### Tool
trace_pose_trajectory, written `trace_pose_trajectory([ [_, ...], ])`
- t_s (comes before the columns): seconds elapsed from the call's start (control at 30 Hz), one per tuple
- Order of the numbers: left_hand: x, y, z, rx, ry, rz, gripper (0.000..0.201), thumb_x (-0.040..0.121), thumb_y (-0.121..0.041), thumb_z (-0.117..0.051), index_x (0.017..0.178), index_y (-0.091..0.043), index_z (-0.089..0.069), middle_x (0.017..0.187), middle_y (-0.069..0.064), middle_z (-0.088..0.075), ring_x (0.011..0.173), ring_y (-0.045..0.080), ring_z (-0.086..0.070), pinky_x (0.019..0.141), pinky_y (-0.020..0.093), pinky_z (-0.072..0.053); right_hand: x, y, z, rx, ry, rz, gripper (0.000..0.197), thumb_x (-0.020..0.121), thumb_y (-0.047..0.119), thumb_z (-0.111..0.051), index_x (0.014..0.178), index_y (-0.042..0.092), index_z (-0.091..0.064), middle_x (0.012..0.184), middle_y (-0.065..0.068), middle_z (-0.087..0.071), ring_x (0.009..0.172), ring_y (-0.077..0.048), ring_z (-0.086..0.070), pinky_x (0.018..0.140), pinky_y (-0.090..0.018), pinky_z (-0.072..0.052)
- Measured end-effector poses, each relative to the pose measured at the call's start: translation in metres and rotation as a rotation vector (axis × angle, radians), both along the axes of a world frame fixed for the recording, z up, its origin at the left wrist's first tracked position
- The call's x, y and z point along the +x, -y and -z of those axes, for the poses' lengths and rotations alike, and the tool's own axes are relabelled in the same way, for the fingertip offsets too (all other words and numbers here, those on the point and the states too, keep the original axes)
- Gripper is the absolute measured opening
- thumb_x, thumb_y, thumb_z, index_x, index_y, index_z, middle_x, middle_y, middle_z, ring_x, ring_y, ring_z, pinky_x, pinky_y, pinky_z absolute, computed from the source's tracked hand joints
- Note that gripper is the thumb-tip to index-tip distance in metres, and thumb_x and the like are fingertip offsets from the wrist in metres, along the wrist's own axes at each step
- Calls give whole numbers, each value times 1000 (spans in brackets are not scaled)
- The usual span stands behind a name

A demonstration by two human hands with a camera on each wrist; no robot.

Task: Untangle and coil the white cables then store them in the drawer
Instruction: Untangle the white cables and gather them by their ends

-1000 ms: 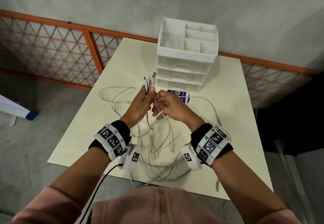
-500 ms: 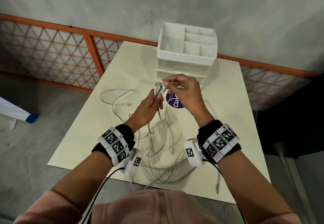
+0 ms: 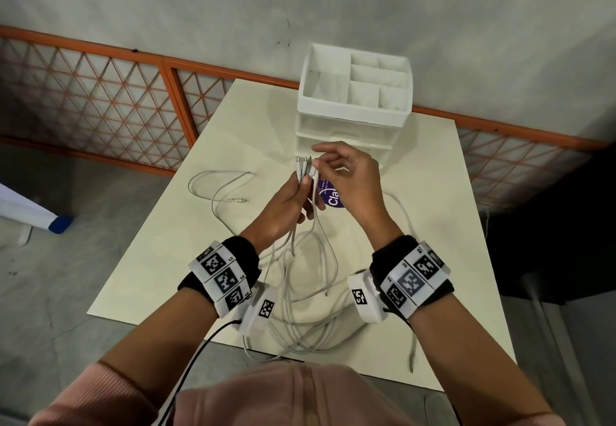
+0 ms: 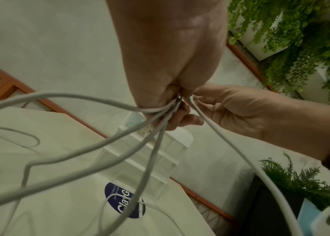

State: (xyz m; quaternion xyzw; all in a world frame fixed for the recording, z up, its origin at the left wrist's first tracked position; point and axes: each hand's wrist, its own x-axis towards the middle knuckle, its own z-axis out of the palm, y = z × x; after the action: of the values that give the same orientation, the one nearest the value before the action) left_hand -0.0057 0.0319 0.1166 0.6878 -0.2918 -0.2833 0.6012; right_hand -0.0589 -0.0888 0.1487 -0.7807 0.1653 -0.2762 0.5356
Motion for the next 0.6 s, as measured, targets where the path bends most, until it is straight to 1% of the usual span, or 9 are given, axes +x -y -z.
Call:
trace_pose_trajectory([
  [0.07, -2, 3, -2, 26, 13, 19, 29, 103, -35, -28, 103, -16, -50, 75, -4, -61, 54, 1, -45, 51, 12, -36, 2, -4, 4, -9, 45, 51, 19, 82, 5, -68, 100, 10, -71, 76, 8, -63, 67, 3, -60, 65, -10, -50],
  [0.13, -2, 6, -1, 46, 49, 72, 30, 104, -30, -30, 103, -8, -50, 71, -5, -57, 51, -2, -41, 51, 13, -34, 3, -8, 5, -11, 78, 76, 15, 81, 5, -70, 95, 9, -71, 78, 6, -59, 64, 2, -59, 60, -13, -51],
  [0.2, -2, 7, -1, 59, 50, 91, 30, 104, -26, -27, 91, -11, -49, 67, -3, -53, 50, -1, -40, 51, 15, -33, 4, -9, 4, 0, 92, 88, 13, 80, 10, -72, 93, 7, -69, 79, 3, -58, 63, 2, -58, 60, -14, -51],
  [0.3, -2, 4, -5, -15, 24, 28, 34, 105, -25, -24, 80, -14, -44, 64, 1, -48, 56, 4, -45, 57, 18, -41, 2, -5, 2, 80, 31, 105, 27, 86, 26, -67, 99, 6, -55, 83, 2, -59, 68, -4, -59, 60, -11, -48],
  [0.37, 3, 1, -10, -99, 12, -57, 37, 105, -25, -22, 78, -10, -42, 64, 4, -45, 59, 12, -46, 60, 22, -44, -2, -3, 5, 259, -166, -112, 36, 83, 35, -68, 99, 12, -45, 87, -3, -60, 72, -13, -62, 68, -21, -53],
  [0.43, 12, -2, -15, -169, 13, -136, 38, 105, -26, -22, 75, -10, -39, 63, 3, -39, 56, 14, -45, 56, 23, -44, -10, -4, 17, 343, -419, -441, 35, 80, 31, -71, 96, 17, -44, 88, -7, -65, 76, -20, -65, 79, -34, -56],
  [0.47, 17, -3, -17, -192, 1, -163, 38, 105, -27, -22, 73, -12, -37, 62, 1, -36, 53, 12, -45, 54, 23, -45, -15, -7, 24, 347, -502, -582, 28, 83, 22, -70, 96, 14, -46, 86, -8, -67, 77, -22, -66, 82, -34, -56],
  [0.53, 27, -9, -20, -206, -4, -206, 38, 105, -29, -21, 71, -16, -33, 60, -4, -31, 46, 7, -38, 48, 22, -42, -23, -10, 39, 305, -555, -749, 7, 91, 7, -58, 94, 9, -52, 75, -6, -68, 72, -20, -67, 78, -28, -55],
  [0.6, 38, -18, -23, -195, -3, -273, 39, 105, -32, -21, 68, -20, -29, 52, -12, -30, 42, 3, -27, 42, 18, -32, -29, -3, 47, 211, -599, -751, 13, 94, 5, -49, 89, 12, -59, 58, 7, -62, 59, -10, -61, 71, -23, -53],
])
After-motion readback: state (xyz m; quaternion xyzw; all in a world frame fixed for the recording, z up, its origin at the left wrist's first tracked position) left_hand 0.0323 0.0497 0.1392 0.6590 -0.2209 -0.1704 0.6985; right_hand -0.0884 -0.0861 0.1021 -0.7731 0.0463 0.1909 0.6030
